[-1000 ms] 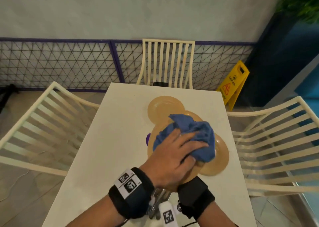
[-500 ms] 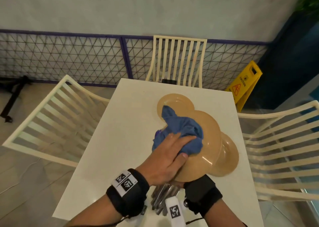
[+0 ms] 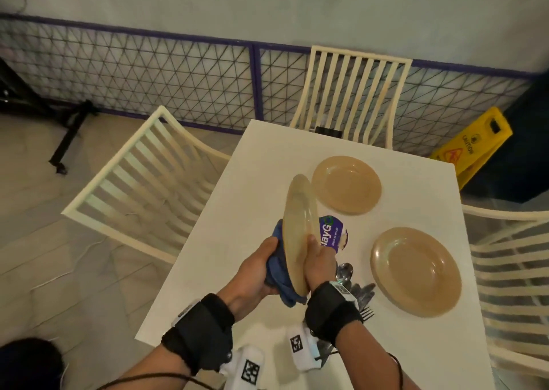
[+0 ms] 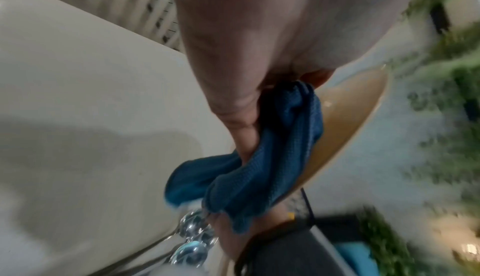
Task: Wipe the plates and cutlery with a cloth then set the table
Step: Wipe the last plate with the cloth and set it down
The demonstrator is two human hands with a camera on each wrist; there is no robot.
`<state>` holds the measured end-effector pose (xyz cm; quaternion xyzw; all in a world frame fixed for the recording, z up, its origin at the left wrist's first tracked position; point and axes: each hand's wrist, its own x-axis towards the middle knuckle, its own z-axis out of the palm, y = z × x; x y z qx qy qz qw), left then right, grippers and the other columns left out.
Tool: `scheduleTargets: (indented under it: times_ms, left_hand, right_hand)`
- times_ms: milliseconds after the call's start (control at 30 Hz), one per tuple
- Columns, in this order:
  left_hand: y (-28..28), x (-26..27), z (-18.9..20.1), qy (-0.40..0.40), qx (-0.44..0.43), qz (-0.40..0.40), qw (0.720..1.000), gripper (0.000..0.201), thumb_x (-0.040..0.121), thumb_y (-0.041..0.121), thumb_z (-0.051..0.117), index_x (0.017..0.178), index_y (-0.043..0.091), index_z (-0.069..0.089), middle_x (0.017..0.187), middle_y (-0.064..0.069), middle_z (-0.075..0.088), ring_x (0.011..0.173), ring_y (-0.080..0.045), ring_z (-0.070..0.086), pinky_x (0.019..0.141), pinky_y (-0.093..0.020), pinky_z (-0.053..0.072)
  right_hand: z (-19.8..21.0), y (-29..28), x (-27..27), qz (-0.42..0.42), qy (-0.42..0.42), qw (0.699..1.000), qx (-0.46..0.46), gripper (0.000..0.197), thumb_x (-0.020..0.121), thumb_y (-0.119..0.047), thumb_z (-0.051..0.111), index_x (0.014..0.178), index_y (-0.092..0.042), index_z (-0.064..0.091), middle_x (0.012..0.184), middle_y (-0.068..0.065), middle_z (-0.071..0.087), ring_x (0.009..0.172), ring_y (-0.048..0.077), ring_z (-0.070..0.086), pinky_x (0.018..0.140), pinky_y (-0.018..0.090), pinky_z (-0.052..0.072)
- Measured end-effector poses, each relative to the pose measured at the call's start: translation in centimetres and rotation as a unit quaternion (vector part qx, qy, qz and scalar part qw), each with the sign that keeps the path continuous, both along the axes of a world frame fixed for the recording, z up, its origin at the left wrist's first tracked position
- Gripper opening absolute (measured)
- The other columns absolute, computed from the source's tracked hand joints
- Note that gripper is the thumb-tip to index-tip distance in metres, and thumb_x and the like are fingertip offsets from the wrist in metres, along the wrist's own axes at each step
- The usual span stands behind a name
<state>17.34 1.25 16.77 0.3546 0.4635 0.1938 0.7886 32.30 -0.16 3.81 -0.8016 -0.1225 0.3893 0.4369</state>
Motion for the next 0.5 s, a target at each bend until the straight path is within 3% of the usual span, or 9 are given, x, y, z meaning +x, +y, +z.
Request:
scheduleTargets:
  times_ms: [67,200,300,367,433,500]
  left_hand:
    - [1.2,-2.3,-0.2,0.013,0.012,0.004,1.000,0.033,0.107,0.036,0.036,0.122,0.026,0.064,0.114,-0.003,0.076,0.110,-0.029,0.069,0.093,-0.050,0.056]
    - [3.3,-7.4,-2.2,0.058,0.063,0.030,0.996,0.030,0.106,0.025,0.043,0.127,0.012,0.060,0.118,-0.010,0.073,0.113,-0.031,0.068,0.094,-0.044,0.054]
    - [4.5,-11.2,-5.0,0.136,0.148,0.022,0.979,0.025,0.102,0.016,0.052,0.124,0.020,0.063,0.114,0.002,0.074,0.110,-0.017,0.069,0.096,-0.035,0.053]
    - [4.5,-13.2,-7.3,0.208,0.208,-0.036,0.955,0.032,0.100,0.013,0.058,0.128,0.029,0.060,0.118,0.009,0.071,0.103,-0.004,0.067,0.093,-0.026,0.054]
    - [4.3,-14.7,-9.6,0.268,0.270,-0.102,0.919,0.042,0.097,0.012,0.061,0.125,0.043,0.055,0.126,0.010,0.062,0.106,-0.004,0.063,0.090,-0.018,0.048]
    - [4.4,-15.9,-12.2,0.301,0.339,-0.220,0.864,0.050,0.094,0.013,0.059,0.116,0.057,0.046,0.128,0.012,0.056,0.117,-0.009,0.055,0.098,-0.023,0.043]
  right_hand:
    - [0.0,0.4,-0.6,-0.028,-0.013,0.999,0.007,0.061,0.094,-0.059,0.046,0.112,-0.002,0.055,0.101,0.018,0.067,0.095,0.035,0.063,0.079,0.036,0.045]
    - [-1.0,1.1,-1.7,-0.069,0.048,0.996,0.043,0.042,0.095,-0.048,0.057,0.116,-0.011,0.056,0.105,0.010,0.068,0.096,0.027,0.065,0.089,0.044,0.054]
    - [-1.2,2.0,-2.1,-0.073,0.101,0.990,0.061,0.028,0.099,-0.035,0.056,0.120,-0.017,0.053,0.113,0.012,0.065,0.103,0.029,0.064,0.094,0.051,0.054]
    - [-1.5,2.6,-2.1,-0.076,0.096,0.991,0.054,0.031,0.100,-0.032,0.055,0.125,-0.015,0.051,0.114,0.013,0.064,0.101,0.029,0.063,0.092,0.050,0.055]
    - [-1.6,3.0,-2.3,-0.084,0.107,0.989,0.058,0.032,0.101,-0.031,0.053,0.128,-0.013,0.049,0.110,0.013,0.065,0.093,0.027,0.062,0.079,0.043,0.056]
    - [-1.7,3.4,-2.6,-0.089,0.128,0.986,0.057,0.029,0.102,-0.029,0.050,0.128,-0.017,0.047,0.110,0.011,0.064,0.093,0.028,0.062,0.068,0.038,0.056]
